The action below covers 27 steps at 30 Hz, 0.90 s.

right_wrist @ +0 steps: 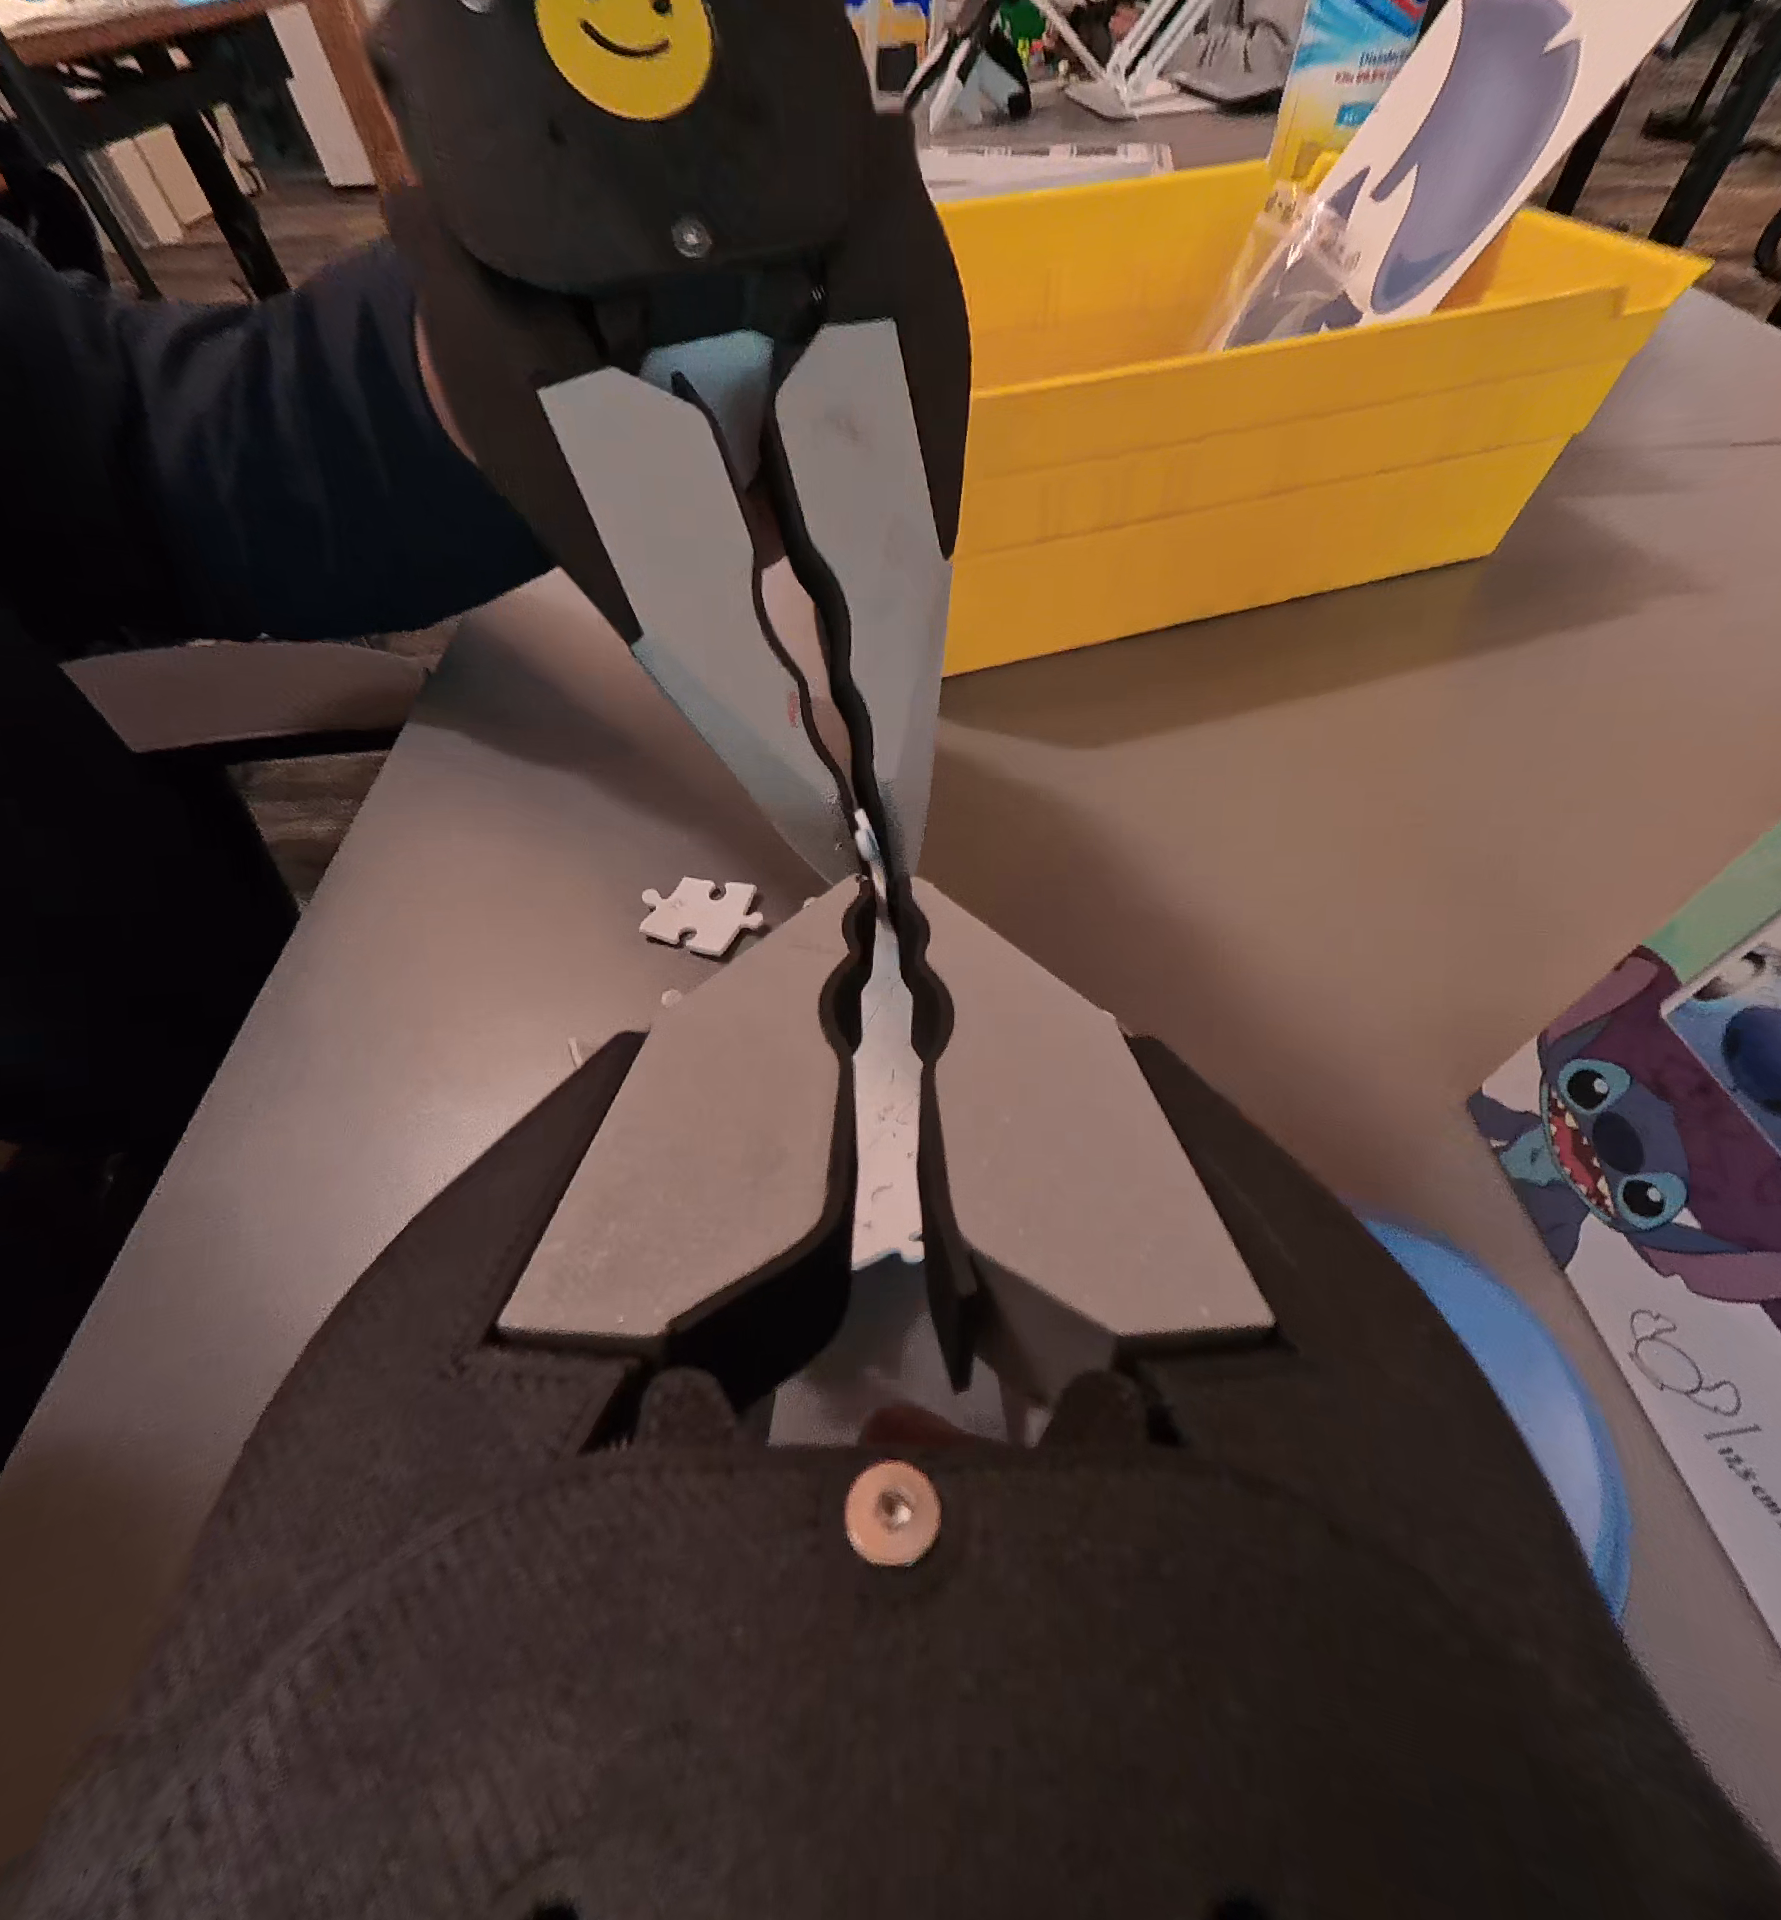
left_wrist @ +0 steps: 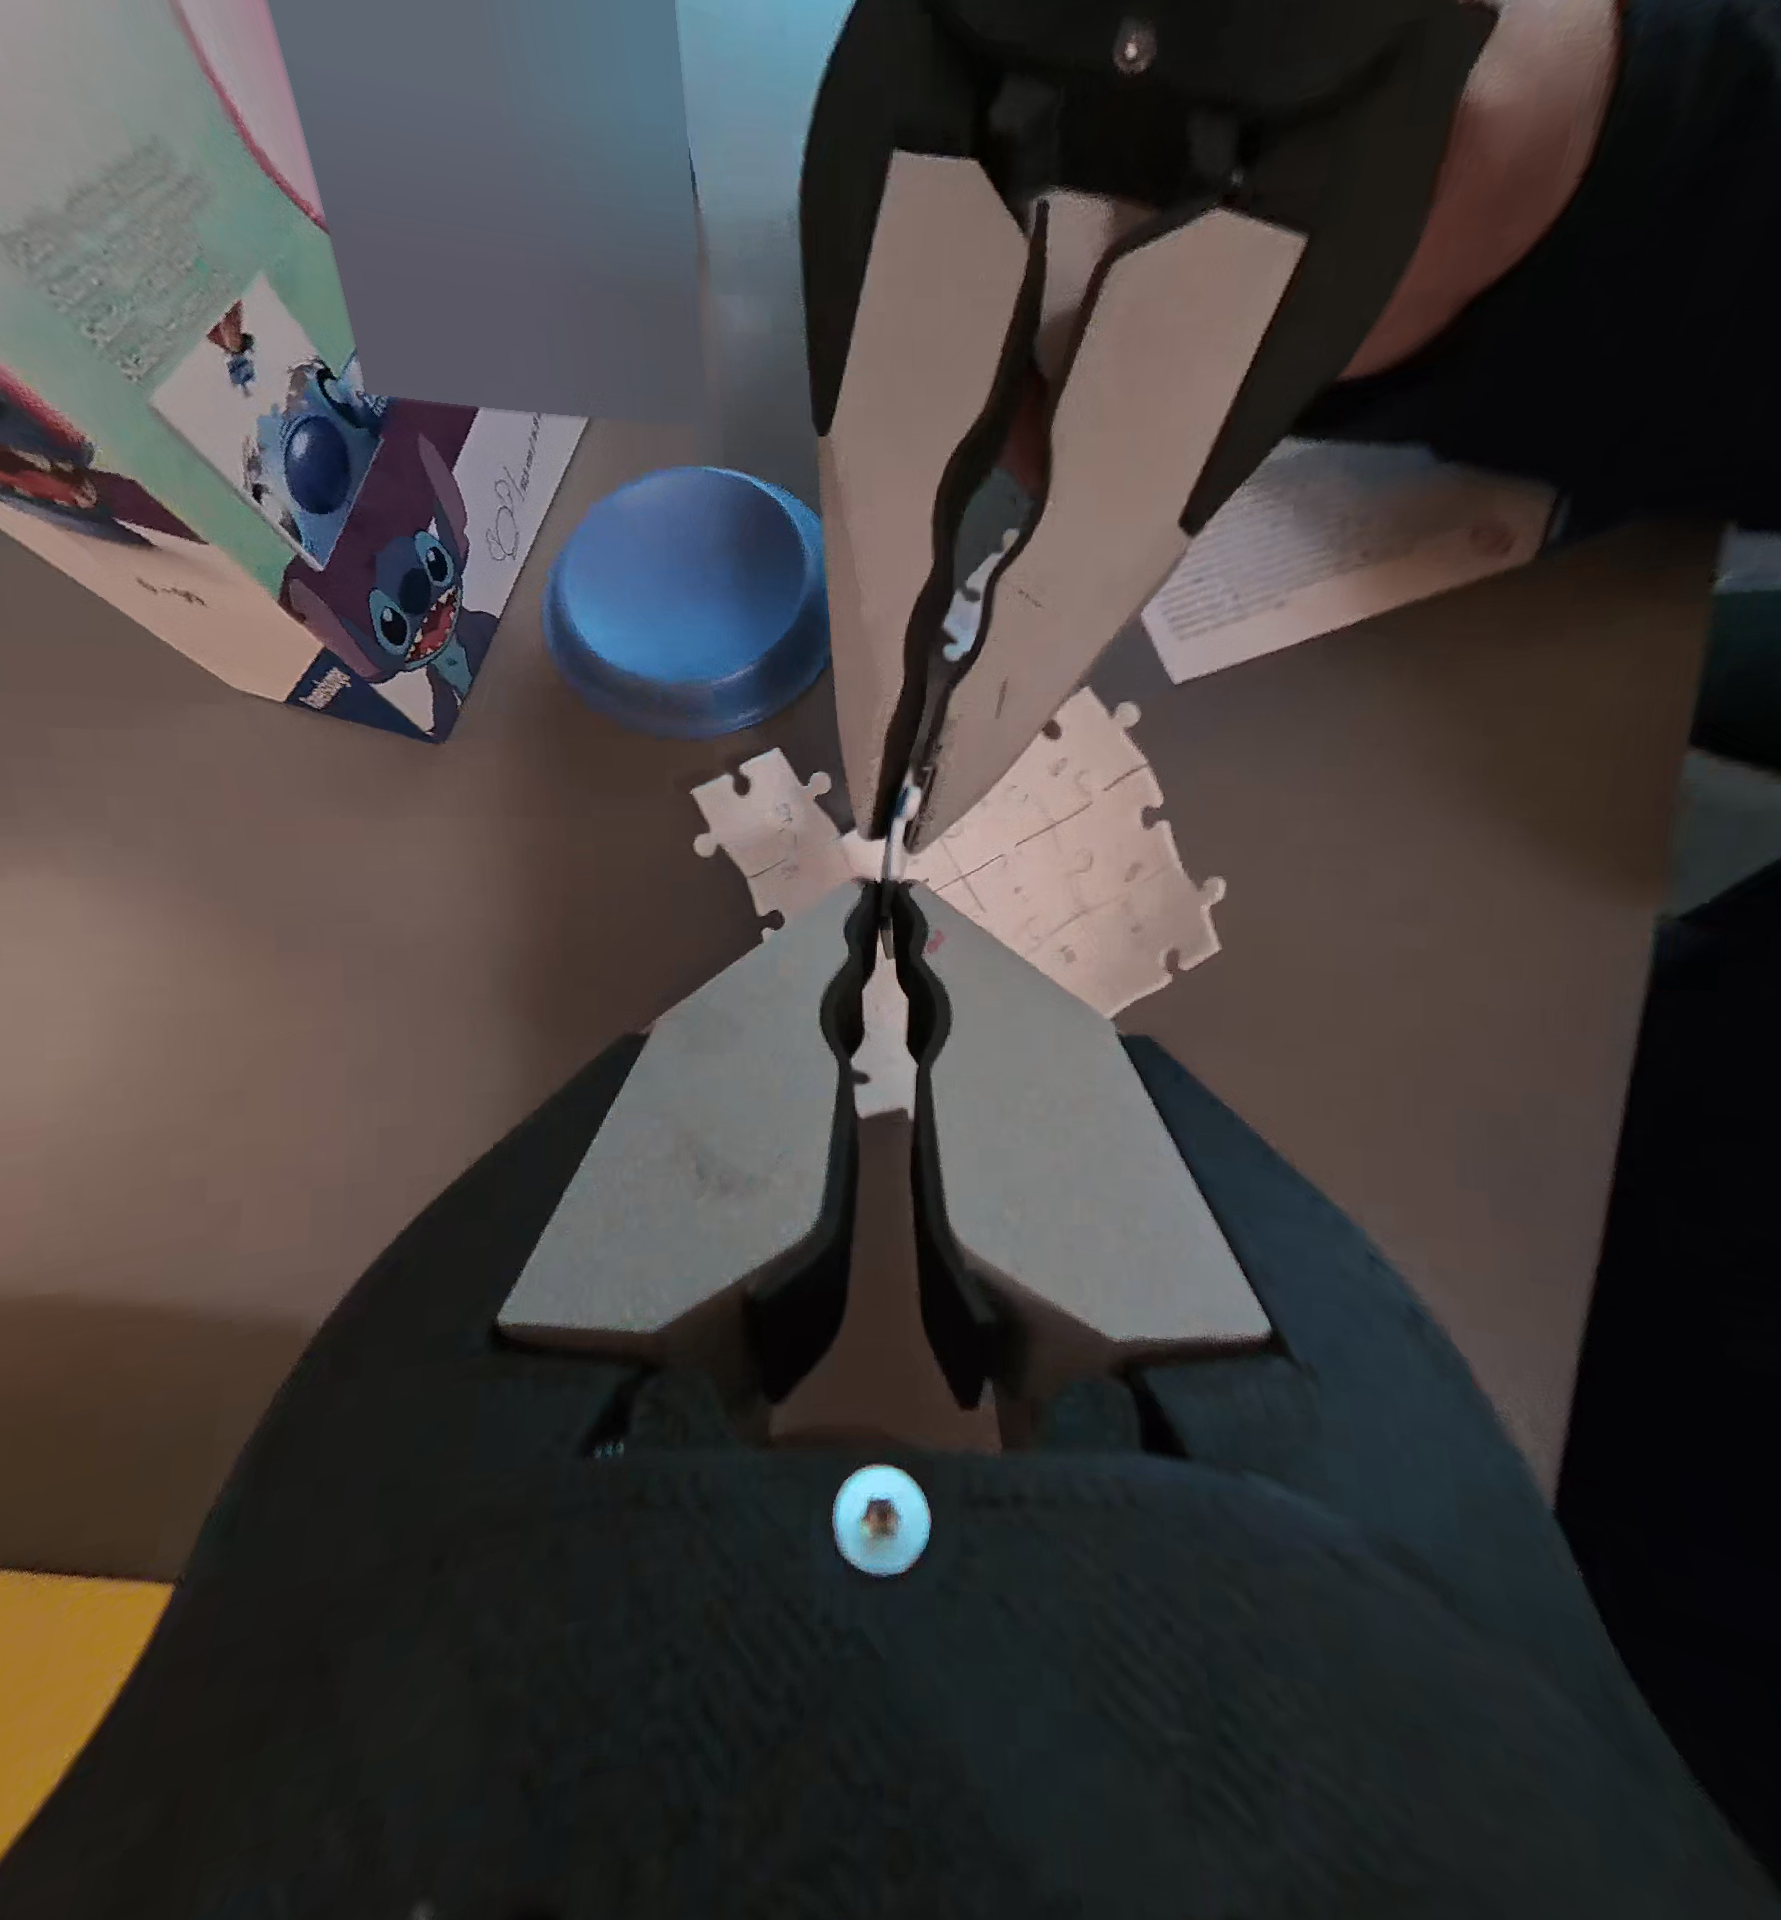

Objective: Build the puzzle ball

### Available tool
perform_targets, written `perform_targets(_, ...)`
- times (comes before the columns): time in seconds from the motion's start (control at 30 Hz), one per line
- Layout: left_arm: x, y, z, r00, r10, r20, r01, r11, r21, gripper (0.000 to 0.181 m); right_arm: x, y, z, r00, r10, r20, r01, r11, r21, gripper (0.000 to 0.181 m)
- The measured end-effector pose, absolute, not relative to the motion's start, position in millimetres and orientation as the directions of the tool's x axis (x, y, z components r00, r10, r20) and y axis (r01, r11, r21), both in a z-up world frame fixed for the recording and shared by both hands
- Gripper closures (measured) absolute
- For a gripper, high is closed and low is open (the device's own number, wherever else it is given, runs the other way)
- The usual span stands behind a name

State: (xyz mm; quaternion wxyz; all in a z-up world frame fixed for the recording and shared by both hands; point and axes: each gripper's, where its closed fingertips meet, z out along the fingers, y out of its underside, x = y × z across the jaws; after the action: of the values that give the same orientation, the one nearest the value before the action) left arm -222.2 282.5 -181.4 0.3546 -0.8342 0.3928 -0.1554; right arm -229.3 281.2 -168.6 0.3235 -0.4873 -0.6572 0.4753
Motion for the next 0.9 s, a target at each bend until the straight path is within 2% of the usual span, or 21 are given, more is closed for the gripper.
perform_targets(0.3,-219.6,285.8,-187.2,0.576,-0.805,-0.143,-0.684,-0.379,-0.623,0.181,-226.3,282.3,-174.5,-0.312,0.947,-0.073,0.377,0.053,-0.925,0.179)
perform_targets(0.6,-225.3,287.4,-194.3,0.509,-0.819,-0.263,-0.802,-0.341,-0.49,0.181,-226.8,284.3,-184.0,-0.296,0.955,-0.014,0.419,0.116,-0.901,0.178)
perform_targets(0.73,-226.1,286.4,-193.2,0.509,-0.817,-0.269,-0.812,-0.353,-0.466,0.181,-227.0,284.2,-183.5,-0.293,0.955,-0.041,0.416,0.089,-0.905,0.177)
perform_targets(0.83,-226.1,282.4,-194.0,0.513,-0.823,-0.243,-0.811,-0.372,-0.452,0.181,-227.9,285.4,-184.5,-0.284,0.957,-0.055,0.423,0.074,-0.903,0.167)
perform_targets(0.9,-226.5,282.3,-194.6,0.514,-0.824,-0.238,-0.81,-0.376,-0.449,0.181,-227.9,284.2,-184.9,-0.29,0.956,-0.044,0.422,0.086,-0.903,0.17)
